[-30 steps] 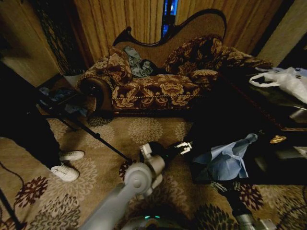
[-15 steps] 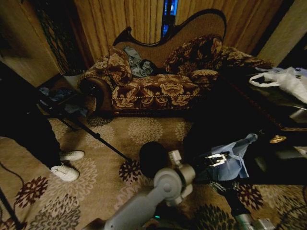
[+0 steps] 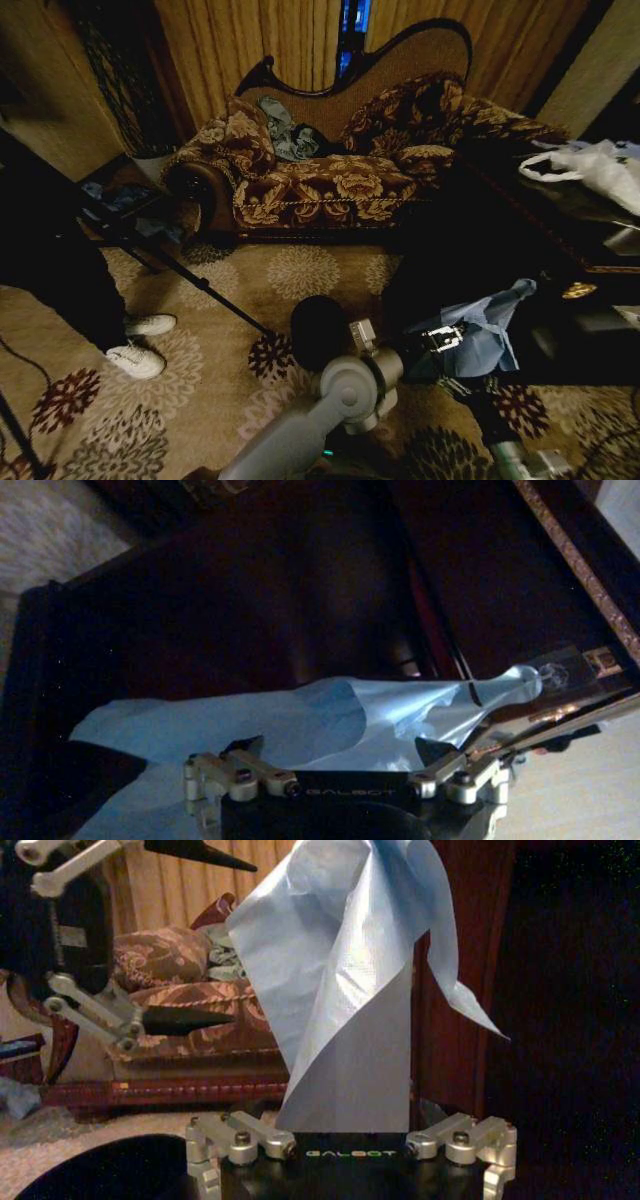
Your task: Place a garbage bag over the trash bin.
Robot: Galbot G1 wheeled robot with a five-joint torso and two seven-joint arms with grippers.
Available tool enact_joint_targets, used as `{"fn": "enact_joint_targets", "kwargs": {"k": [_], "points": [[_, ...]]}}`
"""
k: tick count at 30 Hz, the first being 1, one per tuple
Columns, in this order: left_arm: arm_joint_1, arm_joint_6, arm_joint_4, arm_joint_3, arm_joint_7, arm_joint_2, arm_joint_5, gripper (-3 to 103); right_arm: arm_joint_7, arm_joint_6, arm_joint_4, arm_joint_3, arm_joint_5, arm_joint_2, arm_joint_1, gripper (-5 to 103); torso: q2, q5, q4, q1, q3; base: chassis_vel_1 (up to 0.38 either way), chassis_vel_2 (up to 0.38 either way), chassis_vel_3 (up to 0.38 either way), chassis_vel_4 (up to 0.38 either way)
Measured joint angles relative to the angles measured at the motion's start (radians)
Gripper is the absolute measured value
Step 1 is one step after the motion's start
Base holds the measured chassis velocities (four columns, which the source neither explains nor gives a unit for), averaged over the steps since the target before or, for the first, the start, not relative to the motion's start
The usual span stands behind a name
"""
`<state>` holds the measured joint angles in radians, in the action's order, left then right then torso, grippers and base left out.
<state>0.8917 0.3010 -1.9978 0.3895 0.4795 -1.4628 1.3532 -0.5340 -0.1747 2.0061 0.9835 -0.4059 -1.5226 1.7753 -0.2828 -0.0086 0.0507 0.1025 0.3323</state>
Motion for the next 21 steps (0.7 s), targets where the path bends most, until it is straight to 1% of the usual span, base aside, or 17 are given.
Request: {"fn": "enact_joint_targets", "kwargs": {"k": [3,6,10,13,21], "points": [[-0.020,-0.005,0.038,-0.003,-0.079,-0.009,-0.001,100,-0.001,0.000,-0.001,-0.001,-0.001,0.000,0.000,100,0.000,0.0001,0.0001,0.000,0.000,0.000,0.000,0.000,0.000],[-0.031,-0.009,0.046,0.009,-0.096,-0.019,0.023,100,-0.003,0.000,-0.002,-0.001,-0.004,0.001,0.003,100,0.000,0.0001,0.0000,0.000,0.000,0.000,0.000,0.000,0.000],[-0.029,-0.017,0.042,0.040,-0.084,-0.029,0.028,100,-0.006,0.000,-0.004,0.005,-0.010,0.005,0.007,100,0.000,0.0001,0.0002,0.000,0.000,0.000,0.000,0.000,0.000],[-0.008,-0.025,0.021,0.078,-0.043,-0.022,-0.042,100,-0.004,0.000,-0.018,0.021,-0.025,0.021,-0.004,100,0.000,0.0001,0.0001,0.000,0.000,0.000,0.000,0.000,0.000],[0.008,-0.025,0.041,0.120,-0.052,-0.034,-0.062,100,-0.001,0.005,-0.033,0.017,-0.026,0.030,-0.022,100,0.000,0.0002,0.0001,0.000,0.000,0.000,0.000,0.000,0.000]]}}
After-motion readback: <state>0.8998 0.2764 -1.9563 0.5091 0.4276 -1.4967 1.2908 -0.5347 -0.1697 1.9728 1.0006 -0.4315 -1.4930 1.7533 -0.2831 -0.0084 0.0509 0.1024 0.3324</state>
